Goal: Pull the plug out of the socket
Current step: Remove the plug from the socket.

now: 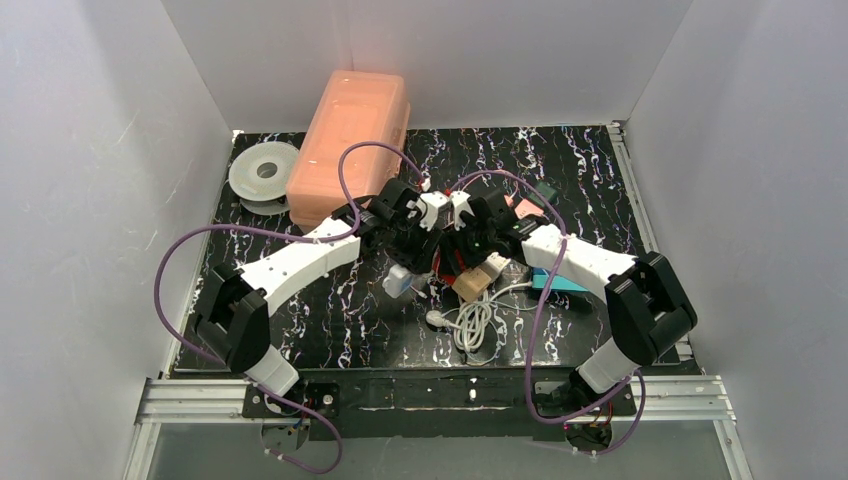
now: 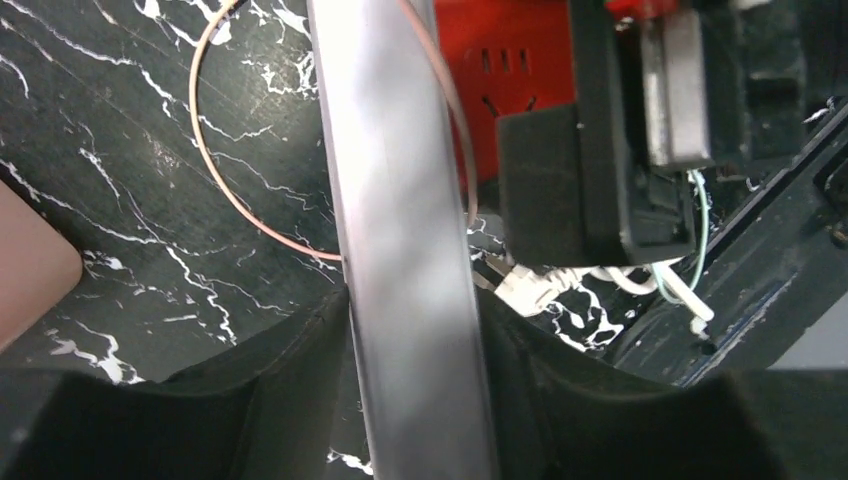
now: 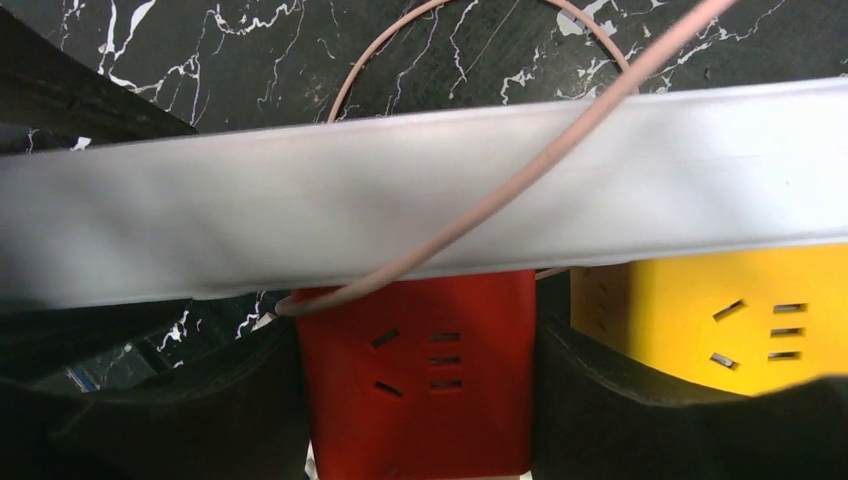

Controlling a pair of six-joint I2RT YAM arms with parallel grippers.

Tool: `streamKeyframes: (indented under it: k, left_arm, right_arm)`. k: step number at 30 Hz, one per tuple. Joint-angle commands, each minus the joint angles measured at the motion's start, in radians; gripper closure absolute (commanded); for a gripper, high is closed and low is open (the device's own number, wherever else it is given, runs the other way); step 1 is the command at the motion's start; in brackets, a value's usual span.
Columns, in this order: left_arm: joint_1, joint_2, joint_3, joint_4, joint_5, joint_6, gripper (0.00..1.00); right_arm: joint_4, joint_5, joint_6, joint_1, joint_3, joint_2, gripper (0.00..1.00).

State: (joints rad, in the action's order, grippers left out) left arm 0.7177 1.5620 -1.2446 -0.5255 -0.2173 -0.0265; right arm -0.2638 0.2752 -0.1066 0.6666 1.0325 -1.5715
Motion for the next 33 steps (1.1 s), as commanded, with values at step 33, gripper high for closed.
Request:
streamKeyframes:
  k: [33]
  left_arm:
    - [0.076, -0.001, 0.012, 0.052, 0.356, 0.143, 0.93]
  right_arm:
    - [-0.091, -0.022, -0.149, 0.106, -0.117, 0.295, 0.99]
